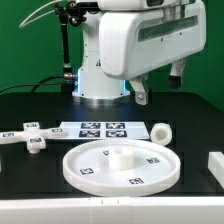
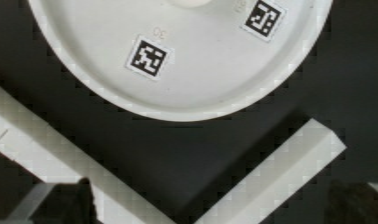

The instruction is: Assemble round table

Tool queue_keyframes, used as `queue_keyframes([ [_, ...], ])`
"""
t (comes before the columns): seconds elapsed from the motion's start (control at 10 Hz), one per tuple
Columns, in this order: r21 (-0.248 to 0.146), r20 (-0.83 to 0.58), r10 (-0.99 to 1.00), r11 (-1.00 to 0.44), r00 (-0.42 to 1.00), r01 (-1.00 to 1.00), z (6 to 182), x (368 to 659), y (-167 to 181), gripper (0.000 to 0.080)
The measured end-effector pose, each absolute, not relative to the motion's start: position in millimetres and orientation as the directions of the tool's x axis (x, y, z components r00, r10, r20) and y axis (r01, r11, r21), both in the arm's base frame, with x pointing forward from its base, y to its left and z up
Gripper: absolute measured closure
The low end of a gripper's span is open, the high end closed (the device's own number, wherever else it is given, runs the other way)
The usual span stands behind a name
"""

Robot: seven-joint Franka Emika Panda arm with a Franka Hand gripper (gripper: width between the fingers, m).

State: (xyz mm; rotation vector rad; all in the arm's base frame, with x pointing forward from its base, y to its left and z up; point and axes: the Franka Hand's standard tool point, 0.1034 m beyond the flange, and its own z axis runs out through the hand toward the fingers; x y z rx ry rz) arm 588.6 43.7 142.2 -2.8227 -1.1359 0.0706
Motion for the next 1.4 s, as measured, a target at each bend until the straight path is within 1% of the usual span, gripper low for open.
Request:
queue_keyframes([
  [0.4, -0.110, -0.008, 0.691, -0.719, 0.723, 0.686, 141.7, 588.3, 42.9, 0.0150],
  [0.5, -0.104, -0.002, 0.704, -0.706, 0.710, 0.700, 140.1, 588.0, 40.5, 0.0150],
  [0.6, -0.093, 0.006, 0.713, -0.698, 0.701, 0.710, 134.1, 584.6, 34.6, 0.0150],
  [0.7, -0.057, 0.039, 0.715, -0.696, 0.698, 0.716, 119.8, 577.3, 31.8, 0.0150],
  [0.9, -0.041, 0.053, 0.721, -0.689, 0.690, 0.723, 92.2, 559.5, 21.8, 0.0150],
  [1.0, -0.027, 0.066, 0.723, -0.687, 0.687, 0.726, 80.9, 558.9, 13.5, 0.0150],
  [1.1, -0.022, 0.070, 0.720, -0.691, 0.690, 0.723, 74.0, 558.4, 9.9, 0.0150],
  [1.4, -0.023, 0.069, 0.721, -0.690, 0.690, 0.723, 74.2, 558.5, 10.6, 0.0150],
])
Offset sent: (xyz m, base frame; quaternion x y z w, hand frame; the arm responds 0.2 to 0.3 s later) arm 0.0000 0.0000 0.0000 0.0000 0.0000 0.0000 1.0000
